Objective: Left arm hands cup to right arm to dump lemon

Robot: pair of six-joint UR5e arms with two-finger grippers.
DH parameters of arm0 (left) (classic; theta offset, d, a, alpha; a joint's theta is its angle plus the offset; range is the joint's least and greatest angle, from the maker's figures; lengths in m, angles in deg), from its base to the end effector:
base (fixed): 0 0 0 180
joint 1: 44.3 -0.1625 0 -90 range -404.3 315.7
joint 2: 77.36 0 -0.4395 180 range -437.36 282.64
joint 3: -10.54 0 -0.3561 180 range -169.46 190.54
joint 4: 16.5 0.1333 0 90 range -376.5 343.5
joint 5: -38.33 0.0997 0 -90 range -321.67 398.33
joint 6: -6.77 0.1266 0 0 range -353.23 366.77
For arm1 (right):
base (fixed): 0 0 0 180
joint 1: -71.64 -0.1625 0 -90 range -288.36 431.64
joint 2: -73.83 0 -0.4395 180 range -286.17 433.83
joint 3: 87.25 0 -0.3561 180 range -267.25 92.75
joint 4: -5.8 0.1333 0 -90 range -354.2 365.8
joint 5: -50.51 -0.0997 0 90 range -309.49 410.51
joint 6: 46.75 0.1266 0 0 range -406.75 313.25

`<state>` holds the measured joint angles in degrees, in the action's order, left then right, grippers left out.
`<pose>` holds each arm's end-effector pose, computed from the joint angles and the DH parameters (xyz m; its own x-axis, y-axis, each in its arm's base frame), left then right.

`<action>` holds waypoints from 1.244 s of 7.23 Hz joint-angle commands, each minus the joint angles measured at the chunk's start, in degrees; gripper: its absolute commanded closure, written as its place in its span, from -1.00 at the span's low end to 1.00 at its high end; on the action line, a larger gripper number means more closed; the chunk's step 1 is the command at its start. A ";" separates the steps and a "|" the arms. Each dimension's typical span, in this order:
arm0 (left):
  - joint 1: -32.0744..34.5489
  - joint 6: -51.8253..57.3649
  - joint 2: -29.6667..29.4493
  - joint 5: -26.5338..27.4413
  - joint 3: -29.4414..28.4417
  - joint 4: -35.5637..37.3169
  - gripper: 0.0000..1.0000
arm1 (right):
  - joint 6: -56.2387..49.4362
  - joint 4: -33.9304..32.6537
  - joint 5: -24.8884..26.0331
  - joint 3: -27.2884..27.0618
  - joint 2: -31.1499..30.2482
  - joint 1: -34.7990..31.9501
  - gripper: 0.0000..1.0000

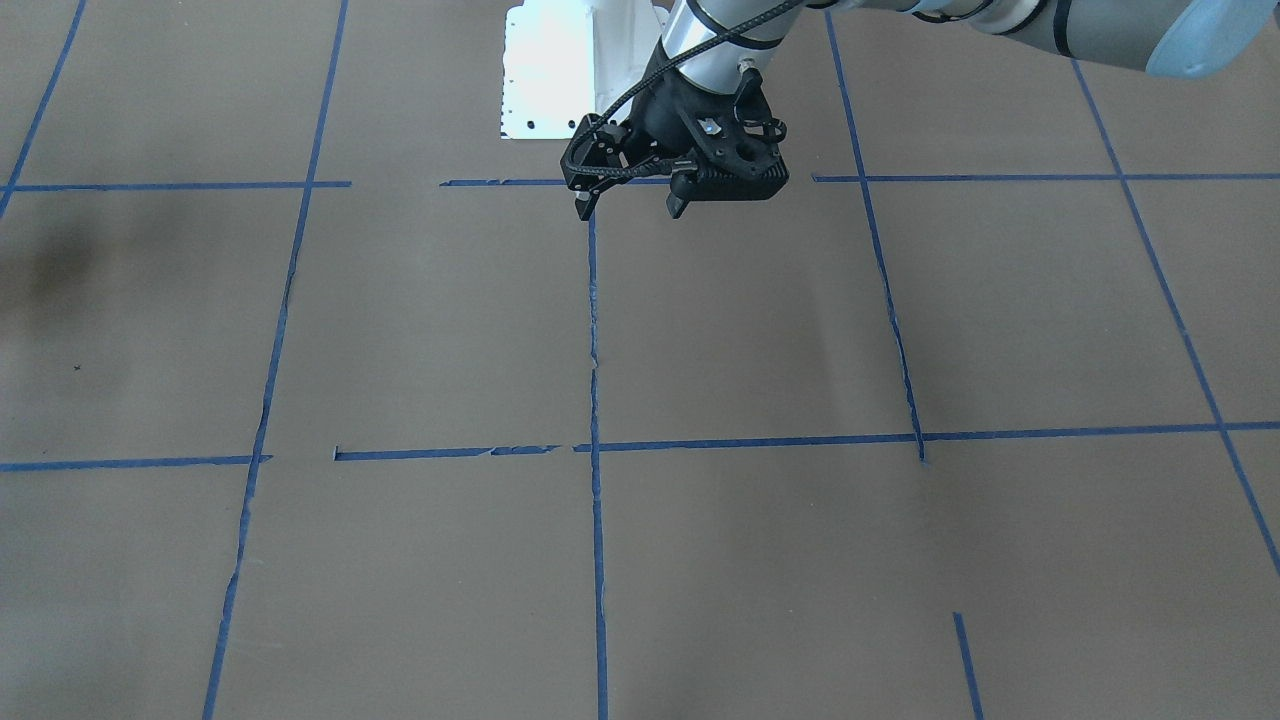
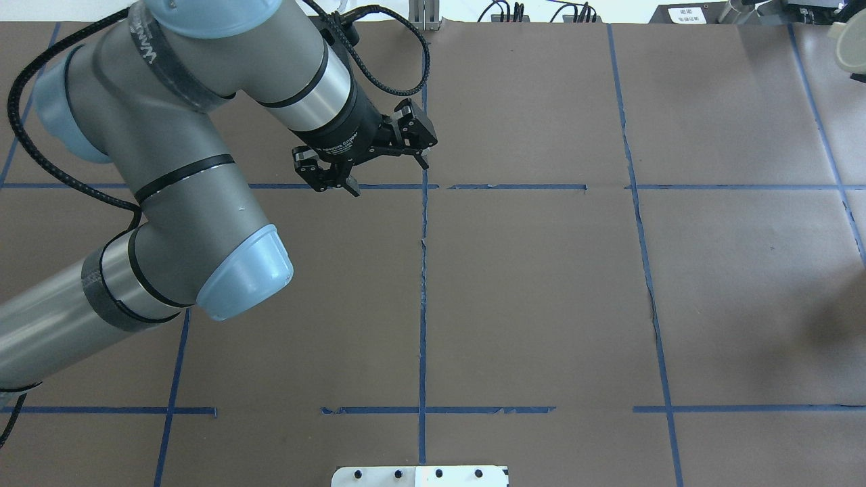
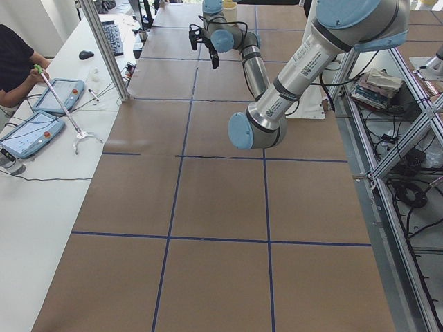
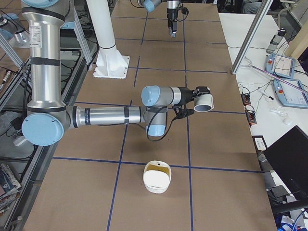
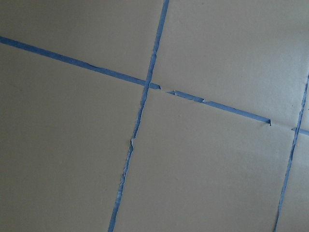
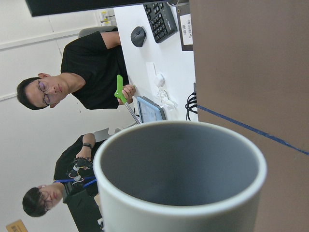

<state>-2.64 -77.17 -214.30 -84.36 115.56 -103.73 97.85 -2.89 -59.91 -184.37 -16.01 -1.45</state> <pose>0.4283 -0.4680 0.1172 0.4030 -0.2396 -0.8833 0.1713 0.9678 -0.1844 -0.0530 -0.4809 0.4601 -0.6440 0.5079 0.5721 -0.4665 0.3320 -0.8199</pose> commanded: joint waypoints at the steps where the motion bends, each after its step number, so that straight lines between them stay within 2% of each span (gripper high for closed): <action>1: 0.26 0.18 -0.34 1.91 -0.26 -0.13 -1.00 | -19.10 -14.20 14.26 -10.07 3.44 12.64 0.12; 2: 0.35 0.36 -0.43 2.63 -0.52 -0.13 -1.00 | -28.67 -17.30 23.92 -14.20 3.44 20.71 0.16; 3: 0.61 0.44 -0.51 2.64 -0.61 -0.13 -1.00 | -34.86 -17.94 30.02 -16.07 3.53 26.71 0.19; 4: 0.88 0.53 -0.60 2.72 -0.87 -0.22 -1.00 | -44.05 -18.03 36.35 -16.18 5.62 33.47 0.18; 5: 1.23 0.62 -1.30 2.72 -1.48 -0.22 -1.00 | -55.54 -19.51 45.98 -15.83 9.73 41.46 0.18; 7: 2.11 0.45 -4.89 2.72 -5.95 0.39 -1.00 | -76.03 -34.83 57.71 -15.57 17.99 52.13 0.08; 9: 3.59 0.45 -6.40 2.38 -7.64 0.66 -1.00 | -86.03 -40.86 63.46 -14.69 19.44 57.60 0.08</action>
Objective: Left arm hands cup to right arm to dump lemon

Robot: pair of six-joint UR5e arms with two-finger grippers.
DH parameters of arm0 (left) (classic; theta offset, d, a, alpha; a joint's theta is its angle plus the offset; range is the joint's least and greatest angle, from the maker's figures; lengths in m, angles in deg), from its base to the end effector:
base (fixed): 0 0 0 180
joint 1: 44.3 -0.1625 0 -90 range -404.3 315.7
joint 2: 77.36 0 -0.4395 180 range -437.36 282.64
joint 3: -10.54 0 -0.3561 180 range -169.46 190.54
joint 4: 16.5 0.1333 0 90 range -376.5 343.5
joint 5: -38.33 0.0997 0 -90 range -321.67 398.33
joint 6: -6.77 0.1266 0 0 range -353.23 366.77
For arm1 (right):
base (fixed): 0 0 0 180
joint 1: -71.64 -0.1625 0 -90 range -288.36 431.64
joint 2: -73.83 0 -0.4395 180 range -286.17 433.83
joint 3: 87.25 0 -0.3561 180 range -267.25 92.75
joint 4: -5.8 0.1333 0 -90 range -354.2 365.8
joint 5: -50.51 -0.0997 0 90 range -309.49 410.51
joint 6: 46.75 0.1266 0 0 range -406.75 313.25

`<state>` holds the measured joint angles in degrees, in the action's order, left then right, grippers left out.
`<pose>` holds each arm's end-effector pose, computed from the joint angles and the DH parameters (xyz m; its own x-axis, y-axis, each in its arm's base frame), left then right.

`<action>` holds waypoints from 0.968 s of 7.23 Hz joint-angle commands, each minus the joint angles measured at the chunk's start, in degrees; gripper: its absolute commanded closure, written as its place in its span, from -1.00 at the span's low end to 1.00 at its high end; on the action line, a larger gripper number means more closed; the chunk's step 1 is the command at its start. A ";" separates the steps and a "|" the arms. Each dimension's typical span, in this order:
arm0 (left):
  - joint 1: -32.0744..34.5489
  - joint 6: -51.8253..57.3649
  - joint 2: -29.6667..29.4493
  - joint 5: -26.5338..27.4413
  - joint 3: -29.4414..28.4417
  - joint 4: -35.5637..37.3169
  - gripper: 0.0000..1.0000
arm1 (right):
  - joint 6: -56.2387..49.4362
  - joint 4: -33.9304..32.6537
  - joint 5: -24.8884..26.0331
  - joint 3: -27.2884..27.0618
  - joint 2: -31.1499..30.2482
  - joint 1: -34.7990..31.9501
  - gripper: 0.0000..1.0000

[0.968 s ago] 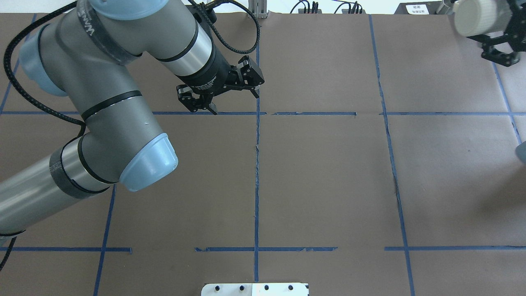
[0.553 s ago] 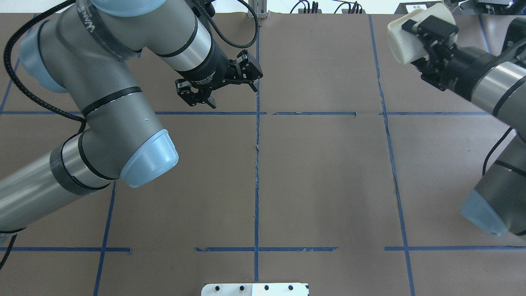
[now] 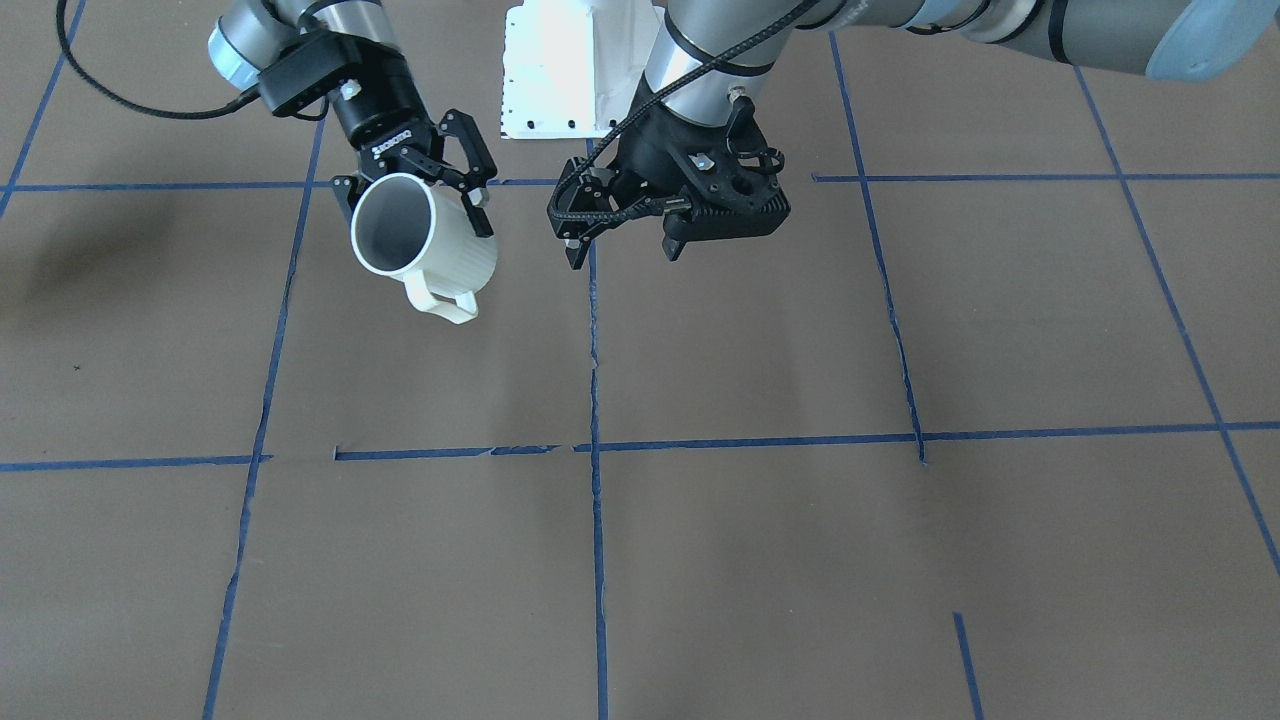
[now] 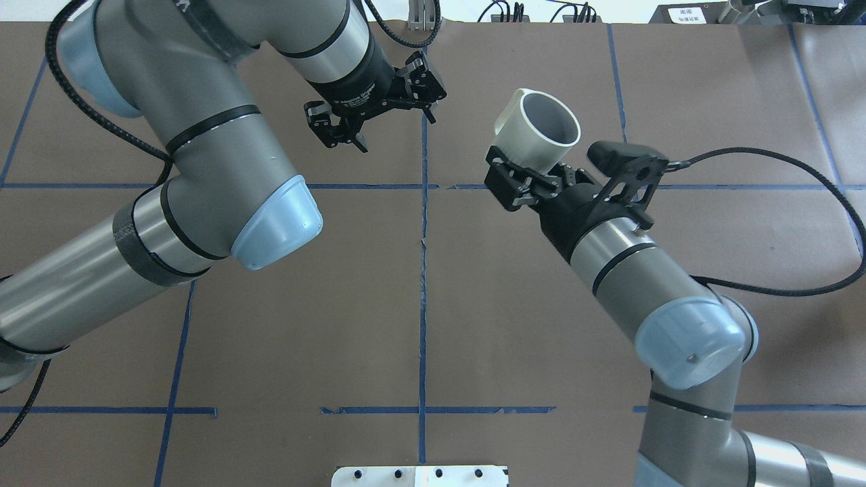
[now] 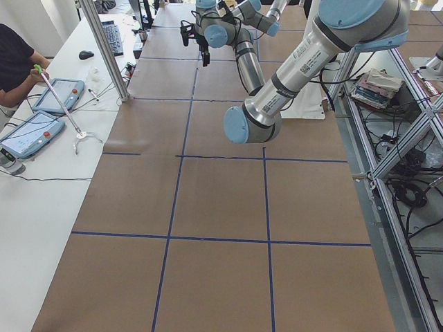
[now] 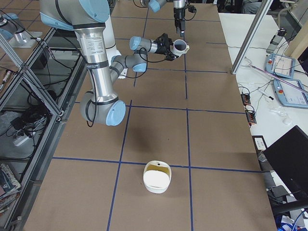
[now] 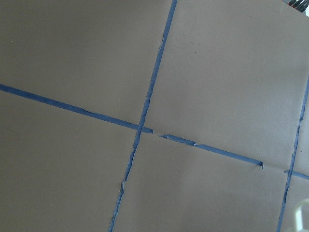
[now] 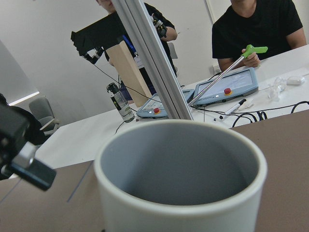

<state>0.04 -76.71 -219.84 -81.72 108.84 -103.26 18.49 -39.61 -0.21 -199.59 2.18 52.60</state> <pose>0.4292 -0.5171 0.0941 0.4158 -0.2689 -0.8688 0.2572 0.9511 -0.1712 -0.4165 -0.3695 0.2562 0.4262 -0.1959 0.8832 -0.7383 0.4888 0.4647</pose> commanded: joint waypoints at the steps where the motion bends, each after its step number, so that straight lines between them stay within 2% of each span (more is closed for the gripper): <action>1: 1.01 -0.10 -1.74 -0.53 -1.00 0.54 -1.00 | -9.40 -5.73 4.04 2.10 2.72 4.61 0.08; 3: 0.84 -0.45 -3.94 -2.10 -0.92 4.57 -1.00 | -12.49 -6.80 7.11 6.58 5.53 5.85 0.08; 4: -0.38 -0.63 -3.51 -3.86 -1.18 5.11 -1.00 | -14.94 -7.23 7.30 6.95 6.59 5.85 0.08; 6: -3.46 -1.77 -3.51 -3.70 -1.97 5.99 -0.99 | -17.08 -8.55 7.39 7.04 6.95 5.85 0.04; 7: -4.34 -1.77 -3.59 -3.79 -1.97 5.99 -0.87 | -17.08 -8.55 7.47 7.04 6.95 5.85 0.04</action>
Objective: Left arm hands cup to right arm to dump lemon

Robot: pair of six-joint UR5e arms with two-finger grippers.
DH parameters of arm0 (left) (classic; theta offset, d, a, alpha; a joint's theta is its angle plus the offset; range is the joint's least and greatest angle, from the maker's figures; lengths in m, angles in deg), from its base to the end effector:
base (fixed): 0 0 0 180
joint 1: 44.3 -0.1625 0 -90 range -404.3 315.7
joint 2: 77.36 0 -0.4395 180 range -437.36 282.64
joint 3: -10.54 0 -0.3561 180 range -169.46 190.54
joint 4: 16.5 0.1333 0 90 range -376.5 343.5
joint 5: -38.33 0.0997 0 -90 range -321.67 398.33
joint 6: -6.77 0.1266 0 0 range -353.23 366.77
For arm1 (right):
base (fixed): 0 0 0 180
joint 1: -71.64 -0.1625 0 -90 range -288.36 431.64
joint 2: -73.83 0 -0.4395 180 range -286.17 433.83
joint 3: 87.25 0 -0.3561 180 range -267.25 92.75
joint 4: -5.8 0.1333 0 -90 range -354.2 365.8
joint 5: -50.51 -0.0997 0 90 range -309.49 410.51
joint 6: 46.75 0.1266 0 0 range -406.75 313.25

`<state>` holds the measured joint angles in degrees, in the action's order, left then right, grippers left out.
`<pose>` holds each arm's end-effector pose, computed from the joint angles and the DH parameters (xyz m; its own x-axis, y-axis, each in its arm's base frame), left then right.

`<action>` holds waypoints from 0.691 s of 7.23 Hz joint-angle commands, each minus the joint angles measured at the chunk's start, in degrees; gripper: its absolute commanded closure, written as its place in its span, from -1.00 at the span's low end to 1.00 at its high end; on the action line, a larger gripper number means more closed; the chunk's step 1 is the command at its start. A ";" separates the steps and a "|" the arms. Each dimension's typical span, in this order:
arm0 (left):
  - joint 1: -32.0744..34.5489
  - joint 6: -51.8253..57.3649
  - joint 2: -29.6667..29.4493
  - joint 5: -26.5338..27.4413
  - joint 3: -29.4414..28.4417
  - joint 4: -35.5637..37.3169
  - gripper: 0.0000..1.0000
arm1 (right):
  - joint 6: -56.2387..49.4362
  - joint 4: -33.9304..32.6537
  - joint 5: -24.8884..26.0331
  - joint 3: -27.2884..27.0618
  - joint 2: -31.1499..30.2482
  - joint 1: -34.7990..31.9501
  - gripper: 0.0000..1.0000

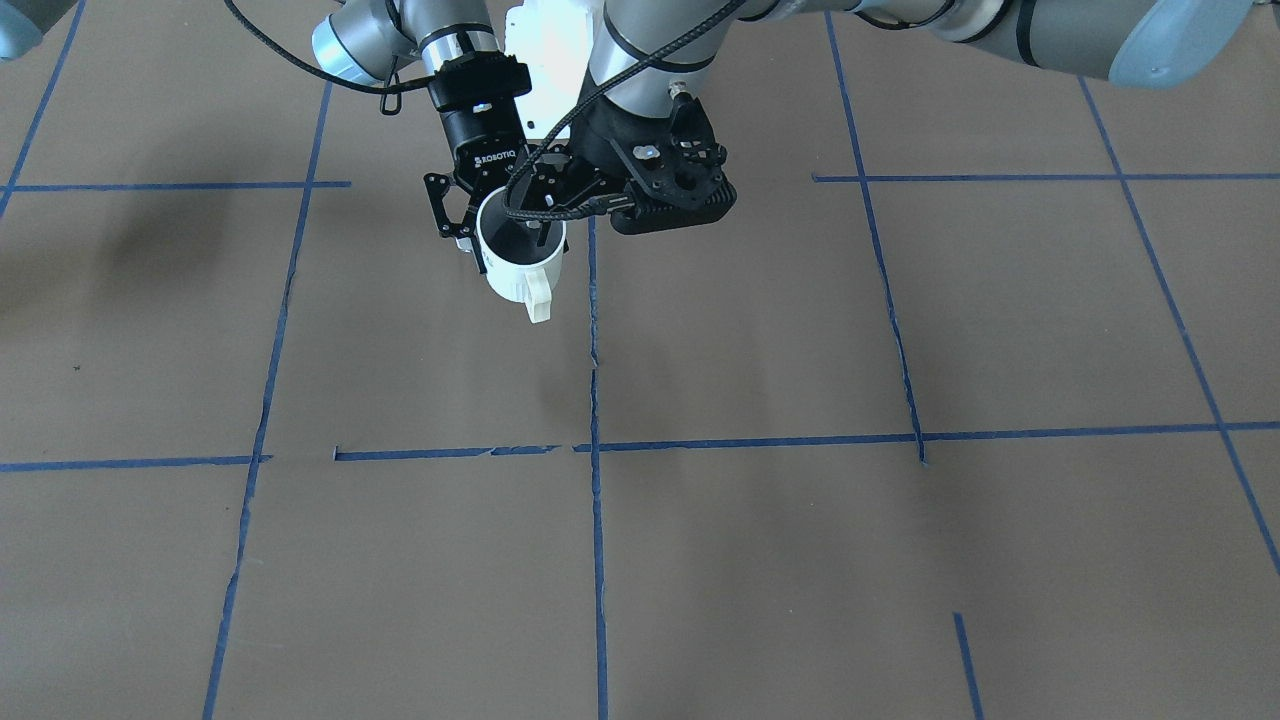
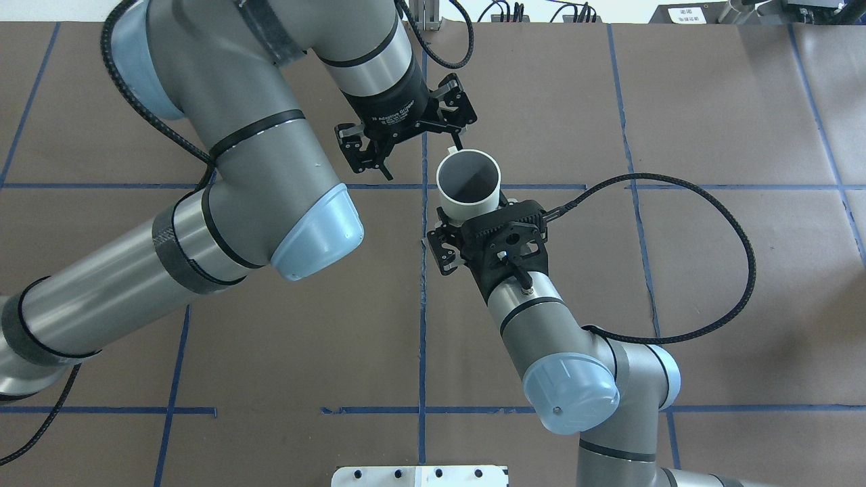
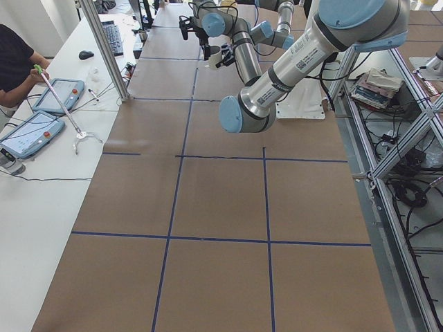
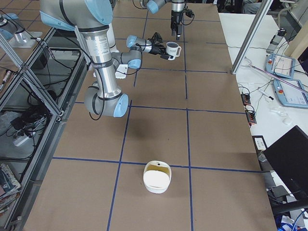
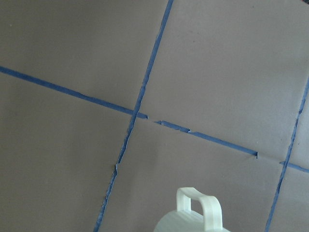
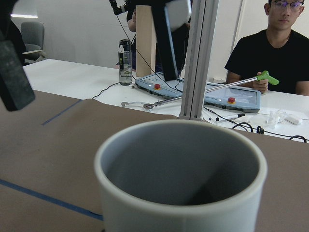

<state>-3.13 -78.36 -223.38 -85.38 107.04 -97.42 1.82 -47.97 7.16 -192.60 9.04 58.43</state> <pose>0.4649 -0.4903 0.0749 0.4648 -0.3126 -0.8284 0.1732 0.9496 -0.2612 -0.4987 -0.3485 0.2514 0.7267 -0.2960 0.6200 -0.4871 0.4143 0.7688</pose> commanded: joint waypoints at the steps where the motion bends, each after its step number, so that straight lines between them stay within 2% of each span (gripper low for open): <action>1: -1.18 -0.21 -0.05 -0.13 0.00 0.23 -0.71 | -2.14 -0.11 0.10 0.06 0.02 -0.07 0.04; 2: -1.18 -0.21 -0.05 -0.13 -0.17 0.24 -0.46 | -2.60 -0.11 0.19 0.06 0.01 0.02 0.01; 3: -1.18 -0.21 -0.05 -0.13 -0.18 0.24 -0.30 | -2.69 -0.11 0.19 0.06 0.10 0.11 -0.02; 5: -1.27 -0.21 0.03 -0.13 -0.18 0.23 -0.25 | -2.78 -0.11 0.28 0.06 0.02 0.11 -0.02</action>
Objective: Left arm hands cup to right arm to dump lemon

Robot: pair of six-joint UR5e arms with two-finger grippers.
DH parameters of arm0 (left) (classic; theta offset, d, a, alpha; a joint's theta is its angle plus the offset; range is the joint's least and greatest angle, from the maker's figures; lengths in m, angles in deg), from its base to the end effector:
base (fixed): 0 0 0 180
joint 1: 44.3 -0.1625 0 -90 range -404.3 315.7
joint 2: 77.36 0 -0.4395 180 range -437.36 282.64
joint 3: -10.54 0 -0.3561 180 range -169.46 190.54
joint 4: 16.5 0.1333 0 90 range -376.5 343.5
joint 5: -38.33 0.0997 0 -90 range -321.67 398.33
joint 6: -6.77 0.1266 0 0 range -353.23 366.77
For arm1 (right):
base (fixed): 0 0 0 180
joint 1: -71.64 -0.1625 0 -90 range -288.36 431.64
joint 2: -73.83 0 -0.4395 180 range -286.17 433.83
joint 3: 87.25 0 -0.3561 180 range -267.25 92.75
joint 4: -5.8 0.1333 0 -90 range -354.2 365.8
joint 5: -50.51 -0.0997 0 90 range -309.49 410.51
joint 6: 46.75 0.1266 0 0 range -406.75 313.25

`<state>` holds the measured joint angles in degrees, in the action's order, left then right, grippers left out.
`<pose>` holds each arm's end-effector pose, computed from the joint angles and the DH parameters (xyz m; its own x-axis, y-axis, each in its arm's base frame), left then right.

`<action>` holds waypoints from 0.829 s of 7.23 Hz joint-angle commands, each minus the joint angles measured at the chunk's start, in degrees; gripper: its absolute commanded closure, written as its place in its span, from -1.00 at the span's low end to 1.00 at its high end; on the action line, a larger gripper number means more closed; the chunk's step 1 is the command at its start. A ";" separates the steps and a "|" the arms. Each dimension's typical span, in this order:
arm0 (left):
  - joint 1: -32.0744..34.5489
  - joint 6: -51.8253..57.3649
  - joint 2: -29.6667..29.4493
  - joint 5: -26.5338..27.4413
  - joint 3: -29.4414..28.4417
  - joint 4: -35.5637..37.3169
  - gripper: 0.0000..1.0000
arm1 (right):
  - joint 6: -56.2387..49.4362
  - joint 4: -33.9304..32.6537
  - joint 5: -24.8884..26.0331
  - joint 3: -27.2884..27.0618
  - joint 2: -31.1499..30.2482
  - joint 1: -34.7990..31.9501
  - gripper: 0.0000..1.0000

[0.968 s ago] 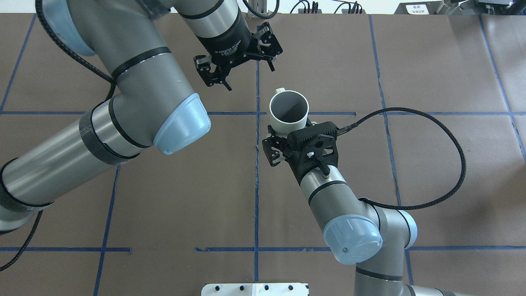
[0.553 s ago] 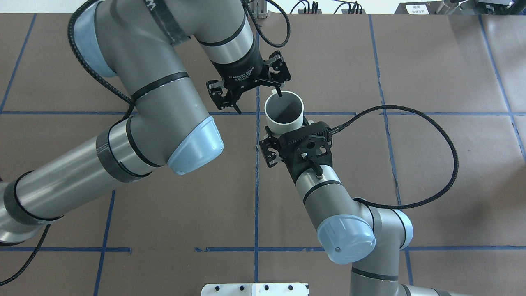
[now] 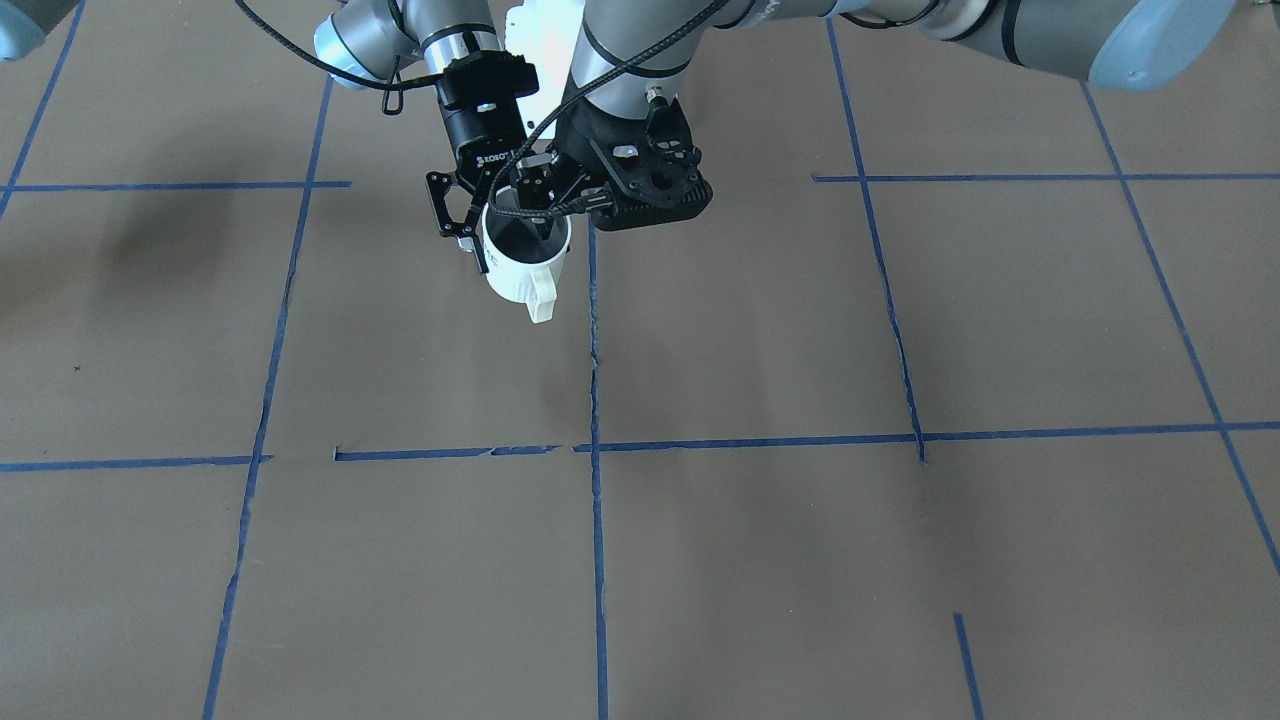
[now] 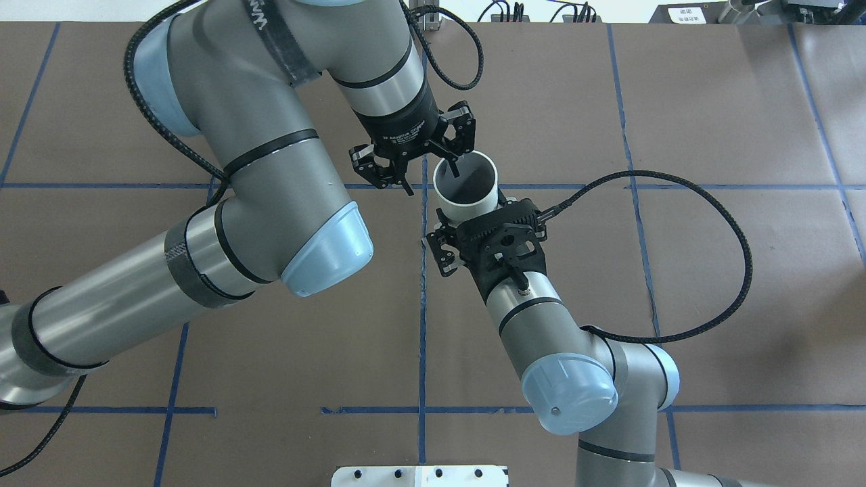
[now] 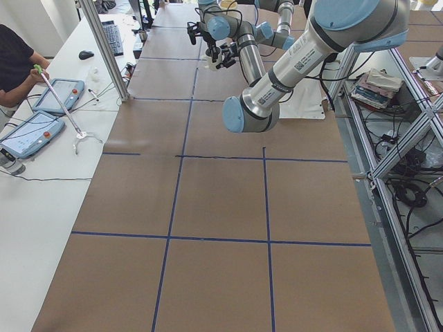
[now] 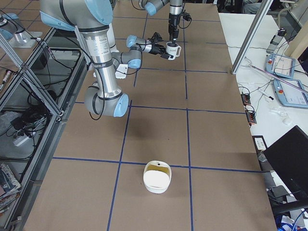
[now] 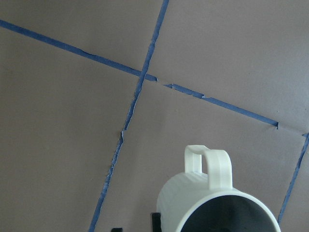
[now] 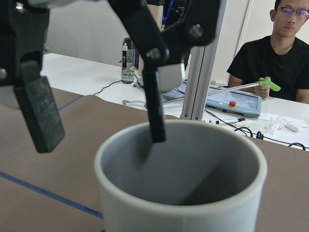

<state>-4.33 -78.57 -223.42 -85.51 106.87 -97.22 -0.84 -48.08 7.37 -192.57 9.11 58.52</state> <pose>0.4759 -0.4808 0.0757 0.4741 -0.3094 -0.8243 0.1542 0.9509 -0.2682 -0.4992 -0.3481 0.2510 0.7499 -0.3137 0.5824 -0.4526 0.3988 0.7976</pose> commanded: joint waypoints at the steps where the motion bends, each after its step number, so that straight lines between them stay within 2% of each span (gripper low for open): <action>1: -0.33 0.00 0.07 0.17 0.08 0.04 -0.19 | -0.21 0.00 1.03 0.02 0.03 0.02 -0.03; 4: -1.30 0.00 -0.01 0.44 0.26 0.04 -0.10 | -1.09 0.00 1.21 0.11 -0.06 0.11 -0.06; 5: -1.30 0.00 -0.01 0.44 0.26 0.04 0.24 | -1.09 0.00 1.21 0.11 -0.06 0.11 -0.09; 6: -1.30 0.00 -0.01 0.61 0.43 0.04 0.76 | -1.09 0.00 1.21 0.11 -0.06 0.11 -0.13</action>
<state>-5.59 -78.57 -223.41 -85.03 107.16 -97.18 -1.91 -48.08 8.58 -192.48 9.06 58.61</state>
